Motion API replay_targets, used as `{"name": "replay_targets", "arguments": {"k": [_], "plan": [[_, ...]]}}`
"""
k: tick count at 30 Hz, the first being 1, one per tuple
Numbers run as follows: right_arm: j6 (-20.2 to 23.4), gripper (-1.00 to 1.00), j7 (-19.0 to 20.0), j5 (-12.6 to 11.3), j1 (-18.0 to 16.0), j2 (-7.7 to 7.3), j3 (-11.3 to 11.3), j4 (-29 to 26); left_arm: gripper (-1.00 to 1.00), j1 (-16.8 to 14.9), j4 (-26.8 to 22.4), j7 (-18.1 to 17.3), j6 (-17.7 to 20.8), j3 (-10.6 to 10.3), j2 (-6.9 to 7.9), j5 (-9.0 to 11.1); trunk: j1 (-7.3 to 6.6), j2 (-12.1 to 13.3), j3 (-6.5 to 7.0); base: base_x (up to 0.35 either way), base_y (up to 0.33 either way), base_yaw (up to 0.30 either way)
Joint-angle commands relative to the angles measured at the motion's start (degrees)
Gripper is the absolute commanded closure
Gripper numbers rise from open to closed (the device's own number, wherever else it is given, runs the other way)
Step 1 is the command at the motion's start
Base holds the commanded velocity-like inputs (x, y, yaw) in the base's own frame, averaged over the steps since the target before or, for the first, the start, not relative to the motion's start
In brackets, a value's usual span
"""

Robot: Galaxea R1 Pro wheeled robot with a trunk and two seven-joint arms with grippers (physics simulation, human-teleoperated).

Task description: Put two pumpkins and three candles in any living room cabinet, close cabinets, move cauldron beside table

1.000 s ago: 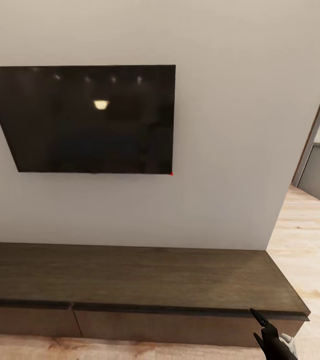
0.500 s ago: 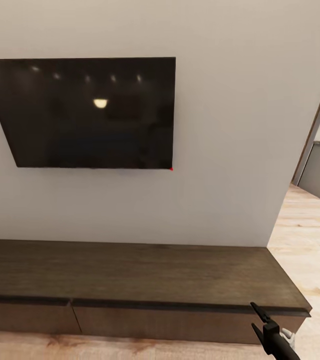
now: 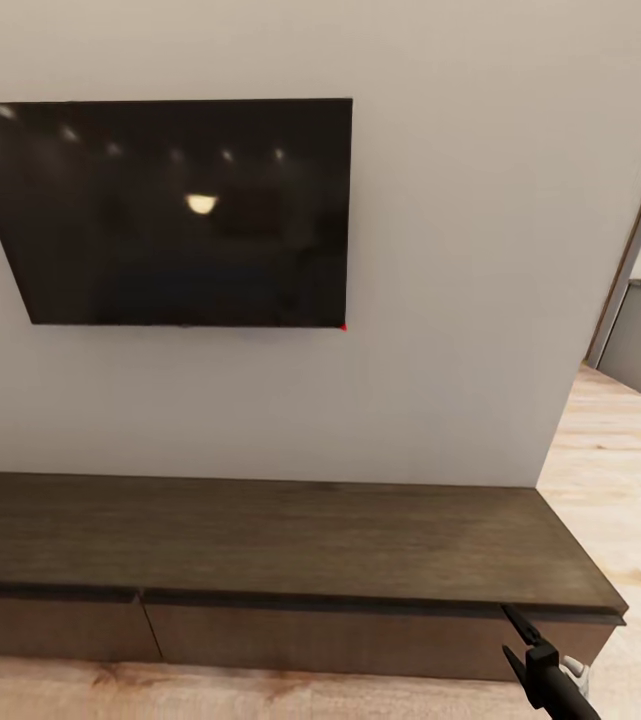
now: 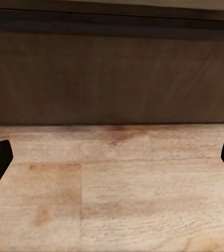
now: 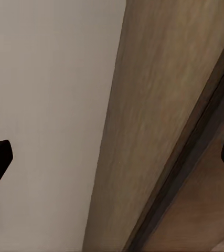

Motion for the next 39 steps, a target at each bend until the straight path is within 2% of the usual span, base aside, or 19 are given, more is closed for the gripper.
{"name": "replay_targets", "arguments": {"k": [1,36,39], "plan": [[0.51,-1.00,0.09,-0.49,-0.03,0.01,0.04,0.03,-1.00,0.00,-0.02,-0.22,-0.05,0.02,0.01,0.23,0.22,-0.44,-0.23,0.000,0.000,0.000],[0.20,-1.00,0.20,-0.53,-0.03,0.13,0.04,-0.02,-1.00,0.00,0.26,-0.22,-0.14,0.02,0.01,0.08,7.91,-14.47,-6.51,0.000,0.000,0.000],[0.41,-1.00,2.24,-0.60,-0.01,-0.15,-0.07,0.02,-1.00,0.00,0.26,-0.26,-0.14,0.02,0.01,0.06,8.57,-15.68,-7.05,0.000,0.000,0.000]]}}
